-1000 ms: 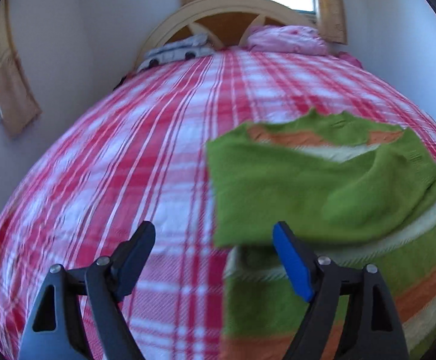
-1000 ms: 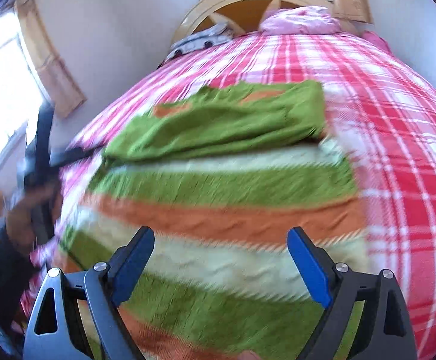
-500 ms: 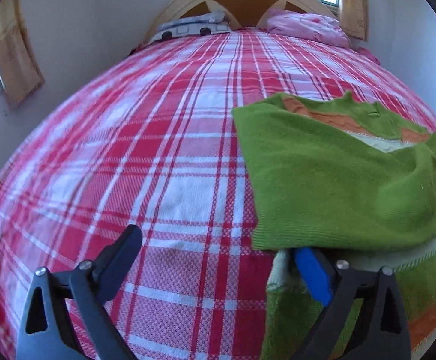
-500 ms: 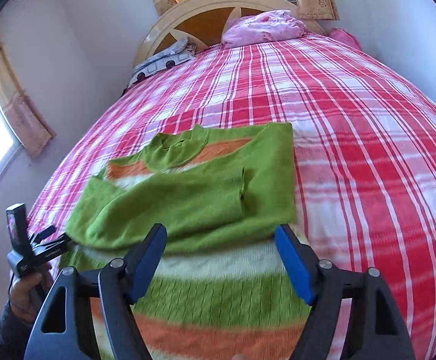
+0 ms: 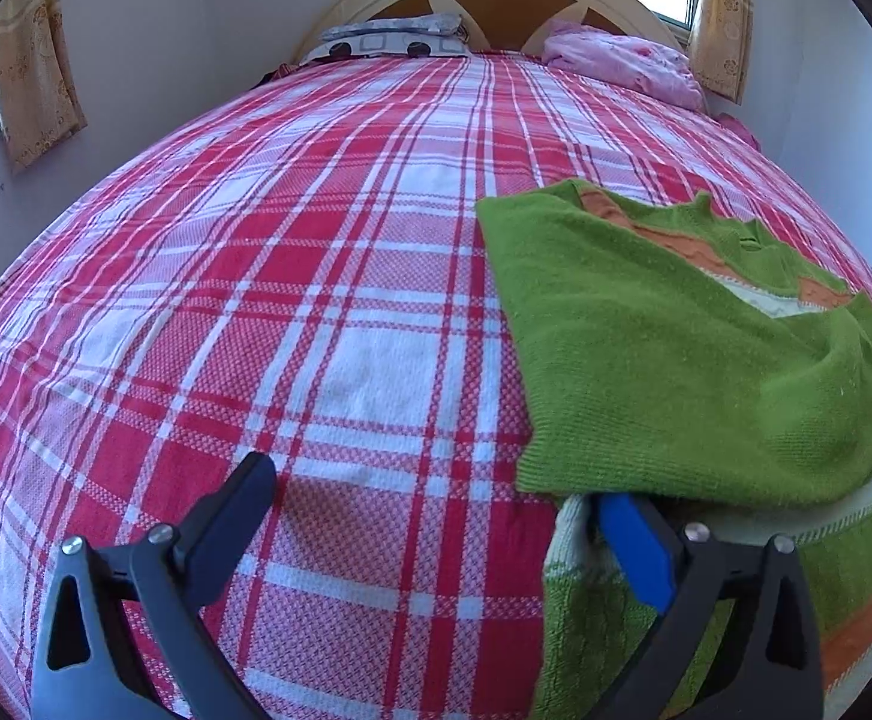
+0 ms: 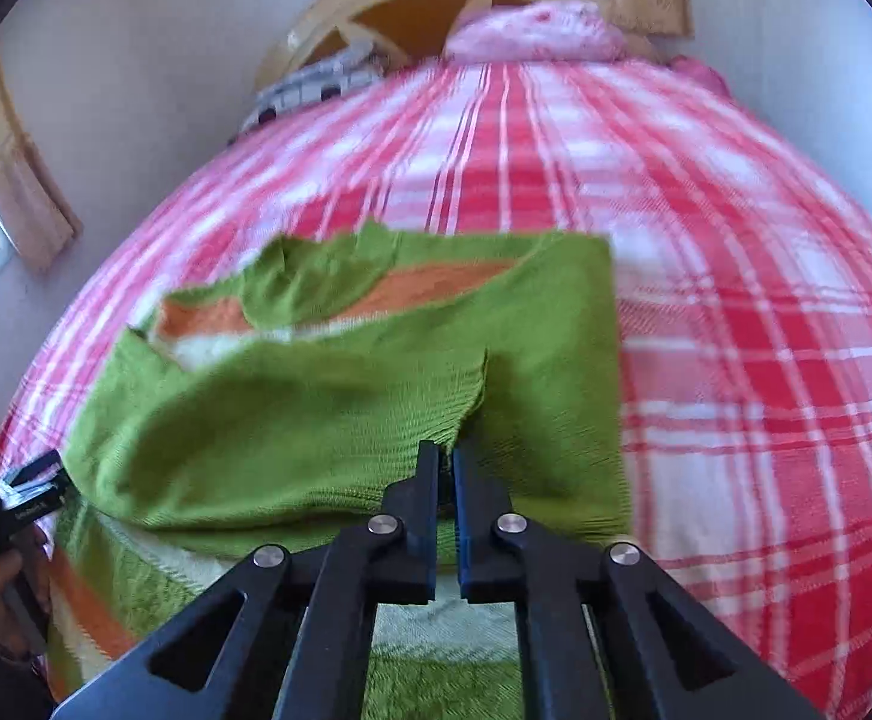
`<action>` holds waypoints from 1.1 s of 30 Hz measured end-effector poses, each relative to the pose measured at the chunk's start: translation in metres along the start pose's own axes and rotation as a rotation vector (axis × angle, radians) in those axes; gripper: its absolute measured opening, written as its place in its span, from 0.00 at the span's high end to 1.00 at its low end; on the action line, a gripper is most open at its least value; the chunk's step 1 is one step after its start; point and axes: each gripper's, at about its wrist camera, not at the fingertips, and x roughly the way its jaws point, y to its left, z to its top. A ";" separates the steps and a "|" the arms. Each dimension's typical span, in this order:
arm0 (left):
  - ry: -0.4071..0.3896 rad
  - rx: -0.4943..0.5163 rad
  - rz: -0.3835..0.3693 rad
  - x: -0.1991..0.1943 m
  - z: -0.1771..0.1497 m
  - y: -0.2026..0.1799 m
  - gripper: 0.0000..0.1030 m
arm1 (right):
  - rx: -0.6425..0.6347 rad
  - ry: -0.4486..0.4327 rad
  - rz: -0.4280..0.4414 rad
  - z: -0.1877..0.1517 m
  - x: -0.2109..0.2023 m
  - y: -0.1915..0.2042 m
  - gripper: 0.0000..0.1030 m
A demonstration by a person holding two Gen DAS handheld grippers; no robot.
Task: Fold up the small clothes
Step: 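Lift the hem with the right gripper and fold it toward the collar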
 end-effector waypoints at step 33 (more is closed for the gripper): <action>0.032 0.011 -0.094 0.003 0.005 -0.018 0.00 | -0.359 0.141 -0.012 -0.022 0.029 0.110 0.51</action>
